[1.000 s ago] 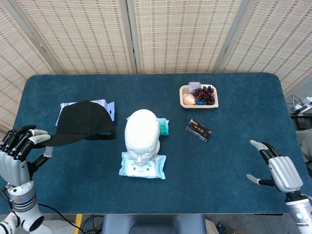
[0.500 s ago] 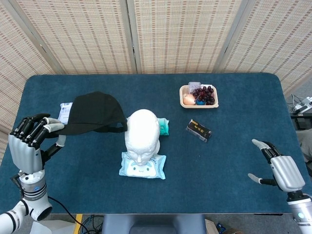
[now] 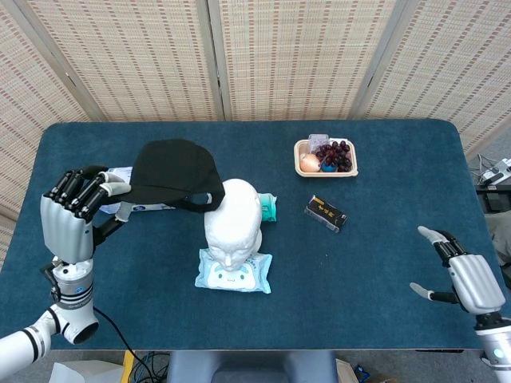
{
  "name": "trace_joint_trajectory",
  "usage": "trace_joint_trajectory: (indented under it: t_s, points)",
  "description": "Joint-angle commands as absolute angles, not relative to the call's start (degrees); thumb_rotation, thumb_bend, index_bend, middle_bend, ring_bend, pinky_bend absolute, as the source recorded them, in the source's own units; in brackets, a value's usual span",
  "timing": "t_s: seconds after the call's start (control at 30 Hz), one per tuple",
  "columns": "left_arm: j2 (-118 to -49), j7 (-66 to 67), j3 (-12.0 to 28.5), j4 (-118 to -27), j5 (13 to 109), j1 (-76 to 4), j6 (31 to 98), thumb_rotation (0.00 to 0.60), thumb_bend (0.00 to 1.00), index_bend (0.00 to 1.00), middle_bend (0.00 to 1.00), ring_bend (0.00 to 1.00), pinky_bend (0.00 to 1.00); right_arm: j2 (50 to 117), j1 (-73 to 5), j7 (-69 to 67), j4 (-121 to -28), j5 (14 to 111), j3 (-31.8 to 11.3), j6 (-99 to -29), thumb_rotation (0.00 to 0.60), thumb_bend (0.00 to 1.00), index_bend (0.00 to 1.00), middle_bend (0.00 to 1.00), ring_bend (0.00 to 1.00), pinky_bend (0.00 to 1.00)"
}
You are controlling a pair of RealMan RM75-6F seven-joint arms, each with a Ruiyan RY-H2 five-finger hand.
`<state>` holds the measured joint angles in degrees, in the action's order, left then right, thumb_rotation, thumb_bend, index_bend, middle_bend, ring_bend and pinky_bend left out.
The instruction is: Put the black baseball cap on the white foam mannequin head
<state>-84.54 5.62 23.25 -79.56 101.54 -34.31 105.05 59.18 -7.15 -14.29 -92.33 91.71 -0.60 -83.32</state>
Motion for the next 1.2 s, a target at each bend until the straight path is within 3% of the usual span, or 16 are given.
trace_joint_trajectory:
  t_s: [0.03, 1.2]
  points:
    - [-84.93, 5.71, 23.5, -78.87, 100.96, -34.93, 104.65, 0.6, 0.29, 0.88, 0.56, 0.4, 0.5, 59.07, -7.09, -14.74, -92.18, 91.79, -0.63, -83.49, 0.6, 0.0, 0.06, 0.2, 0.14, 0.48]
    - [-85.96, 10.79, 25.38, -79.05, 96.85, -43.73, 97.9, 0.6, 0.29, 0.88, 0.57, 0.41, 0.5, 58.22, -6.76, -18.12, -91.41, 92.01, -0.77, -84.27, 0.6, 0.0, 0.06, 0.2, 0.14, 0.48]
